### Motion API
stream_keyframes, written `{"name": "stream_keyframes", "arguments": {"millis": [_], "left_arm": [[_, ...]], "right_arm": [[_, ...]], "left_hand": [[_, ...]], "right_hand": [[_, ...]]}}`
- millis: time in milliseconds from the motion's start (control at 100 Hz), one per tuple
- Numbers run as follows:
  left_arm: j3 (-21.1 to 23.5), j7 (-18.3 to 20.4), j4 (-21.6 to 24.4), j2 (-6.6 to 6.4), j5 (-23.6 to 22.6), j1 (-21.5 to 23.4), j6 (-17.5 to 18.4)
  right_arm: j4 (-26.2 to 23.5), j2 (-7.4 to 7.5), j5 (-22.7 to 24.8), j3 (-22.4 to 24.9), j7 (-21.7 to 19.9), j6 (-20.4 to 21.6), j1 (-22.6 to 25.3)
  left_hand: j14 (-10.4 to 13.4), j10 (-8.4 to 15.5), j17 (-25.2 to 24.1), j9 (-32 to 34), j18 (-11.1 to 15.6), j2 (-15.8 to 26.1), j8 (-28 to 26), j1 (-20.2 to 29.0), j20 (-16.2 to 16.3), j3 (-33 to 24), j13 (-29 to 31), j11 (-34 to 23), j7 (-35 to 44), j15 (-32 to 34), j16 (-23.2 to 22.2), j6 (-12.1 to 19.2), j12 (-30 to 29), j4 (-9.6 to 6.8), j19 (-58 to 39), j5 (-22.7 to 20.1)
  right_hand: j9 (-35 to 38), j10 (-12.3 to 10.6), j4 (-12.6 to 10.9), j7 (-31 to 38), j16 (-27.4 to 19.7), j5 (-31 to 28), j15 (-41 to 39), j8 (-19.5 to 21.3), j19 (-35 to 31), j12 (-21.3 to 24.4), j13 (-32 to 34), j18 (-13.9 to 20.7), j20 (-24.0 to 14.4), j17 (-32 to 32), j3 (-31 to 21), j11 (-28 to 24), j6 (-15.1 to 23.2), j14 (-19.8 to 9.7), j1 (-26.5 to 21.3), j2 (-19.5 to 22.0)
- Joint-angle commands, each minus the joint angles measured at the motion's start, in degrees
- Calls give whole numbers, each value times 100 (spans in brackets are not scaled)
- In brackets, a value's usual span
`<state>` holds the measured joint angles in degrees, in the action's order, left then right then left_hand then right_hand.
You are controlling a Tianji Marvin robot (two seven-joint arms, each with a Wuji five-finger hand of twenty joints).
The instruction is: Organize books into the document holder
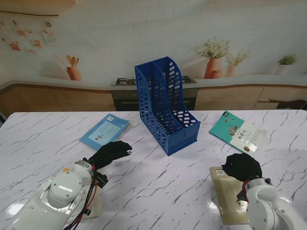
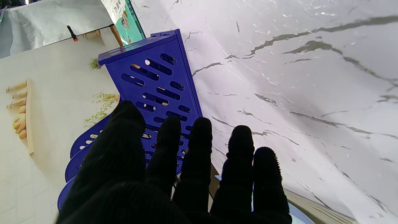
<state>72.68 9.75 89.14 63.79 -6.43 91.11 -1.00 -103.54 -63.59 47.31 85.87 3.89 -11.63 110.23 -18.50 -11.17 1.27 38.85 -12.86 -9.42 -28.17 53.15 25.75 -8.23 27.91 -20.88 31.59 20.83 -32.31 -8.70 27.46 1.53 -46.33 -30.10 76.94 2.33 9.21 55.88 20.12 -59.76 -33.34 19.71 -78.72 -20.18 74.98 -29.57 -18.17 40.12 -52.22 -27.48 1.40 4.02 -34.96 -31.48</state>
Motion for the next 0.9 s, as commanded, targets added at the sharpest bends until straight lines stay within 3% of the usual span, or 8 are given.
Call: {"name": "stream_keyframes", "arguments": {"millis": [0,240,500,890], "left_arm": [[-33,114,-46,19,37,-44,166],[-119,278,-214,-13,32,-226,273],[-201,327,-379,-10,104,-376,429],[-149,268,-325,0,145,-258,477]], "right_arm": [[45,8,-100,44,-26,-184,99],[318,39,-70,101,-290,-689,251],[400,83,-639,-56,-801,-1021,292],[494,116,-1428,-720,-1099,-685,-207]], "left_hand": [[176,47,-104,-101,-6,122,61,-21,-58,-30,85,-69,58,96,30,15,-43,-138,-250,5],[184,74,-164,-74,-118,121,57,-37,-61,-24,103,-62,63,71,24,42,-42,-141,-236,8],[182,82,-184,-63,-136,134,67,-64,-69,-11,121,-56,49,57,13,48,-39,-140,-200,10],[178,75,-152,-63,-160,159,91,-90,-40,16,133,-48,20,55,-5,31,-37,-140,-222,-10]], "right_hand": [[-24,-23,182,9,83,-77,-87,177,111,-100,-52,-223,-111,-320,69,-52,232,-85,14,223],[-219,-101,235,-138,102,34,170,193,795,-116,-297,-774,-95,-1269,275,87,306,-112,-13,351],[-250,-20,256,-157,140,58,207,159,738,-121,-318,-916,-188,-1094,324,123,228,-34,-72,320],[-152,276,270,-30,90,38,209,-71,415,-17,-169,290,-179,-87,230,129,-165,184,-321,122]]}}
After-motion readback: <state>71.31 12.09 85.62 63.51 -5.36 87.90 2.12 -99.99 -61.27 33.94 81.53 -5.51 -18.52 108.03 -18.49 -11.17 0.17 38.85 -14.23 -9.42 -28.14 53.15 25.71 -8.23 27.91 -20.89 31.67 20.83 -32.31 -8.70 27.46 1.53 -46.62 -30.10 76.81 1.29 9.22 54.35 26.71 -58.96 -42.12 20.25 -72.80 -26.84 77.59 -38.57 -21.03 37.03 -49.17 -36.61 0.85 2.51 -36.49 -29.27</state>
